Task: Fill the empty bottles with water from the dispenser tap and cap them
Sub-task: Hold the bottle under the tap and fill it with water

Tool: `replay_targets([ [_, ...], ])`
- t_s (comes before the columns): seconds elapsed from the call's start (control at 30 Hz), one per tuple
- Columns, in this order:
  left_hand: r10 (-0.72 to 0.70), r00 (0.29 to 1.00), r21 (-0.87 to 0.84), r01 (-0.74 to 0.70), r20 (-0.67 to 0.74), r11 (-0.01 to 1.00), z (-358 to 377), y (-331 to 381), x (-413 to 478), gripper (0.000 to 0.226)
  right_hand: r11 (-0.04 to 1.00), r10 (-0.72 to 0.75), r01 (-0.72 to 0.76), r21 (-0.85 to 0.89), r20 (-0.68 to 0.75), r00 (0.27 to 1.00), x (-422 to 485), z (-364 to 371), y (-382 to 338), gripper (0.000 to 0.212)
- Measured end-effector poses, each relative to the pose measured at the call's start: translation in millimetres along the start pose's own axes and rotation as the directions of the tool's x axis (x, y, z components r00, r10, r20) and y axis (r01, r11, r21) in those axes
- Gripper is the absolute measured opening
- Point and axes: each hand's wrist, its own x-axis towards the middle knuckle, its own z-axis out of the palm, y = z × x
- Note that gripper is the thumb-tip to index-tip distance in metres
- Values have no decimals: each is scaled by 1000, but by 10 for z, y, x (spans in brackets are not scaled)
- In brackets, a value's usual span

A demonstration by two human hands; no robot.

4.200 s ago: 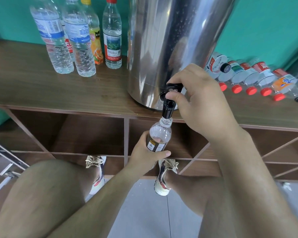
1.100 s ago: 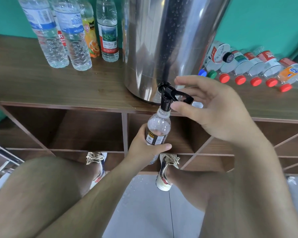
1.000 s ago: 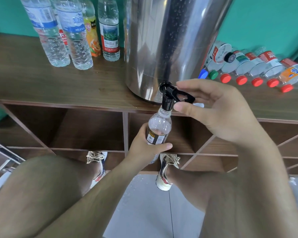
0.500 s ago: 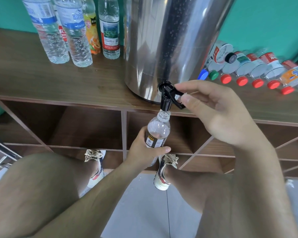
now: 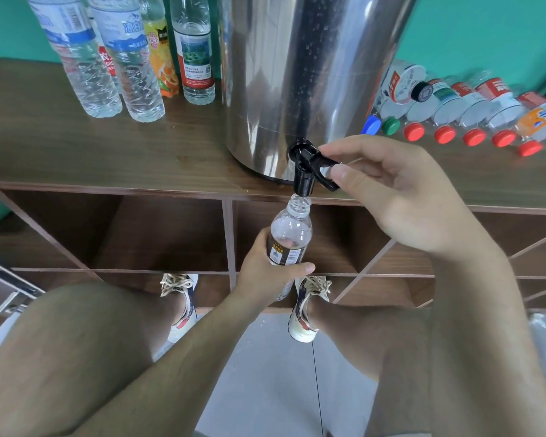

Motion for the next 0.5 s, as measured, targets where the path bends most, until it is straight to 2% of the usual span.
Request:
replay_targets([
  [0.5,1,1000,11,-1,13,1000,-5,24,4,72,1000,-1,1,22,1,1000,13,-11,26,22],
])
